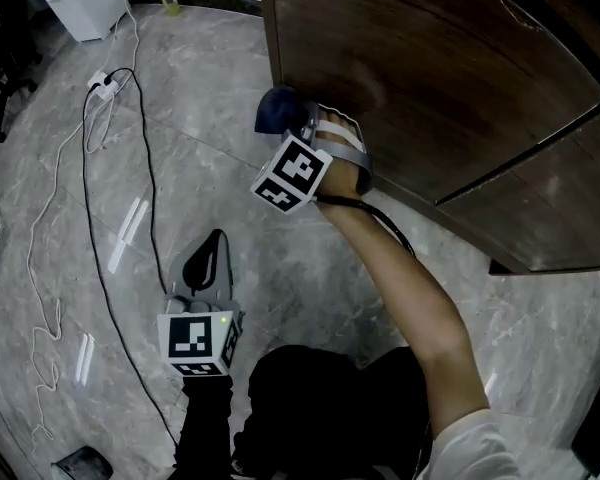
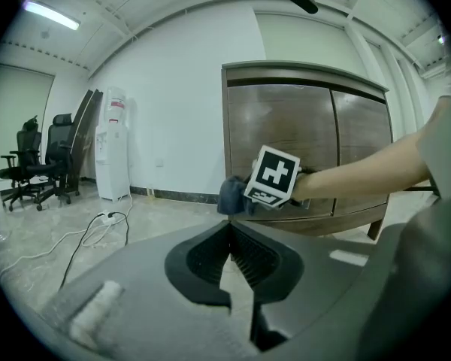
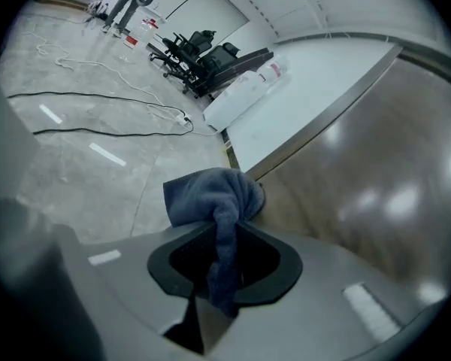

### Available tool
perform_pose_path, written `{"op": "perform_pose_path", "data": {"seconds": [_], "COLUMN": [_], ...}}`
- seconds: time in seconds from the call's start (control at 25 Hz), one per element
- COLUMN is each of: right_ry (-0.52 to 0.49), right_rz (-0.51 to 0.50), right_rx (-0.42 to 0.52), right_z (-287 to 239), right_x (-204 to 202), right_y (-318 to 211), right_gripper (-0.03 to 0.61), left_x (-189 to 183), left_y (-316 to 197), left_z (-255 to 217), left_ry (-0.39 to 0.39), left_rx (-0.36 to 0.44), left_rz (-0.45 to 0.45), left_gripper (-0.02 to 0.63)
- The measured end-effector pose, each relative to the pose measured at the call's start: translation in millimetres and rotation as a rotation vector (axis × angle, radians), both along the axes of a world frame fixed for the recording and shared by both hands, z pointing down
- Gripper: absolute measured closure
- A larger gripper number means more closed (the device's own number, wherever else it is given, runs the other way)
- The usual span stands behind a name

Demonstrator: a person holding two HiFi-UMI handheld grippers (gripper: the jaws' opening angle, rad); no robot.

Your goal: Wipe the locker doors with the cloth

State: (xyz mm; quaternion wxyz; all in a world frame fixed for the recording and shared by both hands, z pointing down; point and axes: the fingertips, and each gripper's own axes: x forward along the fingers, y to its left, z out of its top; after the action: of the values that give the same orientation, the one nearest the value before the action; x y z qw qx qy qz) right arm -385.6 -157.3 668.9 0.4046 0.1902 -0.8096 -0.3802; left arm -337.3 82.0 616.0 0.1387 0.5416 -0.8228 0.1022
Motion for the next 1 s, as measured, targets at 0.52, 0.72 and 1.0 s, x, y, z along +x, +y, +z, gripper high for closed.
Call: {"op": "perform_pose_path", "data": {"seconds": [0.52, 0.72, 1.0], "right_ry": [0.072, 0.014, -0.158], "right_rz": [0.050, 0.014, -0.178], "right_rx": [-0.273, -0.434, -0.639], "right_z": [99, 101, 23], "right_x": [-1, 7, 38], "right_y": [9, 22, 57], "right_gripper": [0.502, 0.502, 0.502], "left_x": [0, 1, 14], "left_y": [-3, -7, -33], "left_z": [14, 10, -5], "left_ry": [0.027, 0.004, -0.023], "left_rx": [-0.041, -0.045, -0.030], "left_rz": [0.001, 0.003, 0.019], "left_gripper": [0.611, 0.611, 0.611]}}
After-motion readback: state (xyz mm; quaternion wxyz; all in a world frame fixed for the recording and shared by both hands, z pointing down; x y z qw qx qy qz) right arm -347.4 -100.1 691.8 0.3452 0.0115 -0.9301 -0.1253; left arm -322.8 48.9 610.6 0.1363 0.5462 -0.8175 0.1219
